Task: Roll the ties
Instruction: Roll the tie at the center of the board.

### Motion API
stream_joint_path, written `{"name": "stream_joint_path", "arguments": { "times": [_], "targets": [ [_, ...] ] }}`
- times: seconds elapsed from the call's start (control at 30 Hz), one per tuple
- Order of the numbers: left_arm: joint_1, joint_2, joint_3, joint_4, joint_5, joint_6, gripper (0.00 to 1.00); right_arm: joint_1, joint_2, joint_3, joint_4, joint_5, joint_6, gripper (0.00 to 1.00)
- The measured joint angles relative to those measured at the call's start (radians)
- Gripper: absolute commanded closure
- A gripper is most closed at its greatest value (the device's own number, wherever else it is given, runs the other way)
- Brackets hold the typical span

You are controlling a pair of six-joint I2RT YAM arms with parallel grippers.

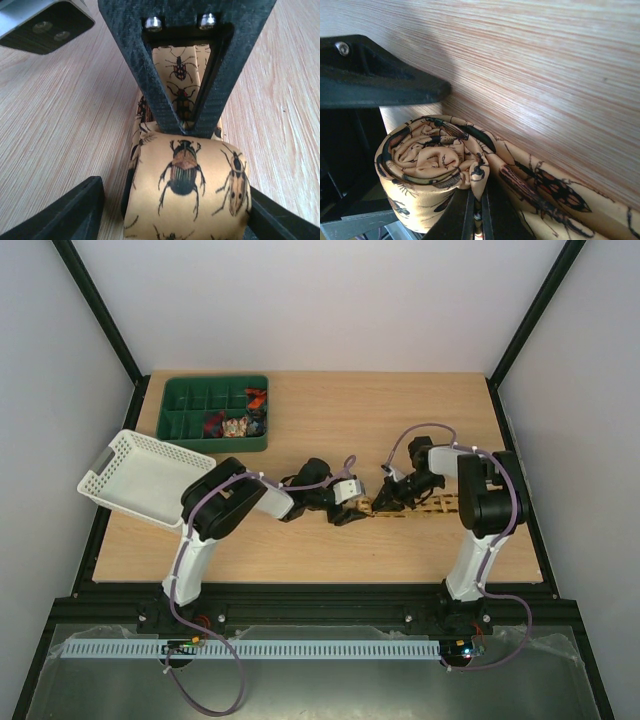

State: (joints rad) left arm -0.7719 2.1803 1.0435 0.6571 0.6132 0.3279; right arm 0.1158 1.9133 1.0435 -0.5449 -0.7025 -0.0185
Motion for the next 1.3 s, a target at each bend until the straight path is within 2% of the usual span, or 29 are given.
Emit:
{"name": "stream_joint_path", "arguments": {
  "times": [0.1,0.27,0.43,0.63,0.73,0.93,1.0,1.2,1.23,1.3],
  "targets": [
    [0.000,0.005,0.000,0.009,0.007,0.003,0.42,0.011,0.011,0.016,-0.008,0.000,0.000,0.98],
    [0.001,-0.005,-0.002,-0.025,0.003,0.049,0.59,0.051,0.026,0.041,-0.002,0.000,0.004,0.95],
    [0.009,-0.055,-0.039,-0.079,-0.039,0.098,0.73,0.066,0.026,0.044,-0.001,-0.011,0.005,0.74],
    [0.009,-0.104,-0.061,-0.158,-0.081,0.142,0.74,0.048,0.014,0.080,-0.067,-0.021,-0.038,0.47],
    [0.010,-0.115,-0.056,-0.196,-0.091,0.147,0.74,0.035,-0.007,0.084,-0.102,-0.022,-0.055,0.43],
    [0.010,-0.116,-0.035,-0.241,-0.091,0.147,0.73,0.060,-0.053,0.084,-0.125,-0.074,-0.037,0.47],
    [0.010,-0.116,-0.034,-0.244,-0.091,0.148,0.73,0.085,-0.052,0.084,-0.114,-0.083,-0.018,0.56],
    [0.010,-0.116,-0.034,-0.245,-0.091,0.148,0.70,0.109,-0.015,0.083,-0.078,-0.056,0.023,0.94],
    [0.010,-0.116,-0.034,-0.245,-0.092,0.149,0.68,0.107,-0.009,0.085,-0.078,-0.061,0.024,0.98],
    [0.010,-0.116,-0.034,-0.245,-0.092,0.150,0.62,0.105,-0.009,0.089,-0.082,-0.065,0.024,0.98]
  ]
}}
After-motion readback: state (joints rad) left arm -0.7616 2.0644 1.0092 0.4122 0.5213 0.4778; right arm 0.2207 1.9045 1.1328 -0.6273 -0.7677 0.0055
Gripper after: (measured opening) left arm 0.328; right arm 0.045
